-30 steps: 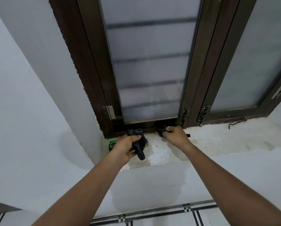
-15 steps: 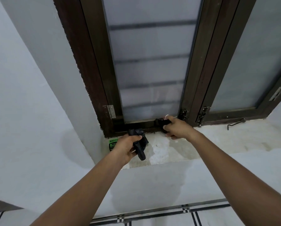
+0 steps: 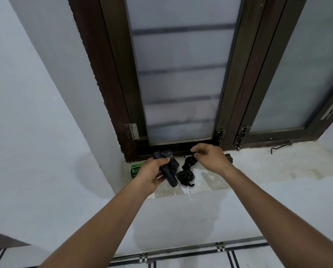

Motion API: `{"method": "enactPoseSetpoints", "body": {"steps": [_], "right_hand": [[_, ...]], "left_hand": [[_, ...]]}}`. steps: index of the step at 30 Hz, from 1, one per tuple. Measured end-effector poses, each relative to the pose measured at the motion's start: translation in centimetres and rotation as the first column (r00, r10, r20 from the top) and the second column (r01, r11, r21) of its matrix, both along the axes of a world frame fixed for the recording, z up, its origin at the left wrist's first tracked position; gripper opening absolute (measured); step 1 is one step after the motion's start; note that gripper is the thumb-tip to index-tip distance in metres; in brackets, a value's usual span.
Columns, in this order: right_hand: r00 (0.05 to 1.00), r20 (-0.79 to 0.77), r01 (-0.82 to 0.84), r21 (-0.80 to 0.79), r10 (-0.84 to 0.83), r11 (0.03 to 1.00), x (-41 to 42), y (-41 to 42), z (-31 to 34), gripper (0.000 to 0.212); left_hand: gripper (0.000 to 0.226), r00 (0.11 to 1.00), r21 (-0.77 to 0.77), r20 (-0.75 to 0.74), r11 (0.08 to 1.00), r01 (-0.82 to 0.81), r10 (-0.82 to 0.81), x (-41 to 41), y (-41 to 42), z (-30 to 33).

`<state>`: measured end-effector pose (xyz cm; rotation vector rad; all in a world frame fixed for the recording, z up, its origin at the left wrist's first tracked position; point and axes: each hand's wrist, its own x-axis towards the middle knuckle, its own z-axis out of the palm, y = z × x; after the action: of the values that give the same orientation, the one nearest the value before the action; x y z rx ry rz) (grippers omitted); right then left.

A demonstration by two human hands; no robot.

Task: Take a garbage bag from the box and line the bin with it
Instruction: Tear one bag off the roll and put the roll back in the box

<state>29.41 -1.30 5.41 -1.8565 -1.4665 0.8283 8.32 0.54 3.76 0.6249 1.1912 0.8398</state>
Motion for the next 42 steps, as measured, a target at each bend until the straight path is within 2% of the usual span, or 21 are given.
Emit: {"method": "enactPoseSetpoints", "body": {"steps": [2,3,5,9,11,14,18,21,24,25,27,29,30,33,35,37,38,40,42], "right_hand": [[0.963,-0.267,-0.046,-0.018,0.039,0.999,-1.6,-0.6,-0.2,0.031],[0.912,-0.408,-0.085,-0.068,0.05,0.994,-2.4,-1.0,-0.3,0.041],[0.804,-0.595,-0.156,-0.182,0.018,0.971,-3.3,-1.6,-0.8,0.053],[0.581,-0.811,-0.259,-0.263,-0.067,0.929,-3.7,-2.2,-1.5,0.034],[0.503,-0.86,-0.25,-0.238,-0.085,0.938,-3.8,-2.2,-1.5,0.025],[0.429,-0.892,-0.151,-0.226,-0.142,0.962,-3.9,-1.9,-1.2,0.015],[0.412,-0.892,-0.016,-0.212,-0.186,0.977,-3.5,-1.3,-1.0,0.03],[0.348,-0.917,0.0,-0.208,-0.194,0.978,-3.1,-1.1,-0.8,0.03],[0.302,-0.932,0.02,-0.202,-0.199,0.979,-2.7,-0.9,-0.7,0.023],[0.304,-0.935,0.027,-0.184,-0.183,0.983,-2.6,-1.0,-0.5,0.018],[0.388,-0.911,0.039,-0.132,-0.137,0.99,-2.9,-0.9,-0.2,0.006],[0.53,-0.842,0.085,-0.07,-0.105,0.994,-3.5,-0.4,-0.2,0.022],[0.592,-0.8,0.12,-0.034,-0.098,0.992,-3.8,-0.2,-0.4,0.033],[0.696,-0.713,0.129,0.008,-0.085,0.992,-3.9,0.3,-0.8,0.043],[0.824,-0.565,0.066,0.008,-0.05,0.998,-3.1,0.4,-0.4,0.047],[0.943,-0.33,-0.01,0.098,0.042,0.995,-2.3,0.5,0.6,0.06],[0.971,-0.213,-0.07,0.185,0.109,0.98,-2.2,0.6,1.4,0.061],[0.96,-0.013,-0.259,0.325,0.279,0.91,-2.4,1.1,2.5,0.055],[0.904,0.112,-0.425,0.327,0.412,0.844,-2.8,1.6,2.5,0.053]], "left_hand": [[0.031,0.998,0.021,-0.059,1.0,0.001,0.001,0.1,0.0,0.1],[0.035,0.998,0.024,-0.062,1.0,0.004,-0.002,0.0,0.0,0.3],[0.039,1.0,0.023,-0.024,1.0,0.003,-0.002,-0.2,-0.1,0.7],[0.038,0.998,0.104,-0.053,0.994,0.022,-0.016,-0.9,-0.1,1.3],[0.041,0.996,0.133,-0.085,0.991,0.035,-0.024,-1.2,-0.1,1.8],[0.037,0.993,0.161,-0.1,0.984,0.071,-0.055,-1.8,-0.1,2.7],[0.024,0.988,0.198,-0.09,0.97,0.144,-0.129,-2.6,0.0,3.7],[0.015,0.987,0.212,-0.065,0.965,0.155,-0.145,-2.9,0.2,4.3],[0.021,0.989,0.228,-0.067,0.964,0.14,-0.128,-3.0,0.4,4.6],[0.025,0.991,0.228,-0.052,0.964,0.134,-0.125,-3.1,0.5,4.6],[0.021,0.994,0.206,0.006,0.973,0.105,-0.108,-3.1,0.6,4.6],[0.008,0.996,0.209,0.009,0.974,0.083,-0.087,-2.9,0.5,4.5],[0.009,0.997,0.226,-0.027,0.971,0.074,-0.07,-2.7,0.6,4.4],[0.031,0.989,0.295,-0.145,0.955,0.032,0.011,-2.3,1.1,3.8],[0.037,0.985,0.305,-0.171,0.952,0.016,0.038,-2.5,1.5,3.7],[0.038,0.984,0.313,-0.174,0.95,0.015,0.042,-2.8,1.8,3.8],[0.038,0.984,0.311,-0.173,0.95,0.021,0.035,-2.9,1.9,3.9],[0.038,0.987,0.297,-0.161,0.955,0.028,0.021,-2.8,2.0,4.3],[0.035,0.99,0.263,-0.137,0.965,0.022,0.015,-2.4,2.0,4.7]]}}
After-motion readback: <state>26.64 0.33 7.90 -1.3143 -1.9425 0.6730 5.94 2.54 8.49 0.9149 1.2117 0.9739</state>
